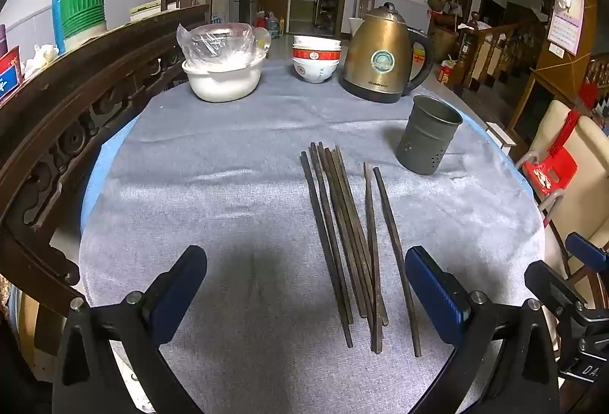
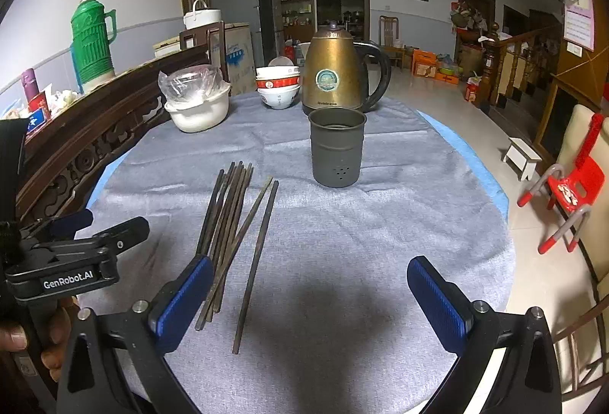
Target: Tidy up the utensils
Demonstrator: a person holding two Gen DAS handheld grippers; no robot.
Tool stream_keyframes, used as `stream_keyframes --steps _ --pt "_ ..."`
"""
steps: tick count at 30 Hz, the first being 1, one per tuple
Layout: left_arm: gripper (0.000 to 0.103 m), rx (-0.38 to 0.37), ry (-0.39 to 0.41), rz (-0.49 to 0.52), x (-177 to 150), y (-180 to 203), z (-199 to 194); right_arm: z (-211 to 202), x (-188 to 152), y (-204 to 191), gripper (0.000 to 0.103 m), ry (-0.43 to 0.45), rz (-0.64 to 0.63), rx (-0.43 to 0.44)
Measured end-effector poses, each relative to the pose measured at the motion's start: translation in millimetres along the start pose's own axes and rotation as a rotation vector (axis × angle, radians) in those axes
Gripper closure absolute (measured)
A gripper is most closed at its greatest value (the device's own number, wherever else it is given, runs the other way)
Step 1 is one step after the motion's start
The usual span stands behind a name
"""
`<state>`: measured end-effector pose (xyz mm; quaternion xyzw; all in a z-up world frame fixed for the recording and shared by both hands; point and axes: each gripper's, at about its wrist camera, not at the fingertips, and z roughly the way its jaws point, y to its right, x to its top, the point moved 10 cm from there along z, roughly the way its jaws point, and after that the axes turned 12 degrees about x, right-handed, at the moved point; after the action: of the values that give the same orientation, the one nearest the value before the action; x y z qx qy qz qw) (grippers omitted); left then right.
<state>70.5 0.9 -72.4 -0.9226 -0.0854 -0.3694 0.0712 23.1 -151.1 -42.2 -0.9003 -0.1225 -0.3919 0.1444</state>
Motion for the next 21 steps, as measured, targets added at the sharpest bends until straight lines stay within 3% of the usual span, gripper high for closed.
stream_keyframes --steps 21 --pt "0.0 -0.007 -0.003 -0.005 2.5 -4.0 3.4 1.2 4.2 -4.9 0.0 0.001 -0.02 -0.01"
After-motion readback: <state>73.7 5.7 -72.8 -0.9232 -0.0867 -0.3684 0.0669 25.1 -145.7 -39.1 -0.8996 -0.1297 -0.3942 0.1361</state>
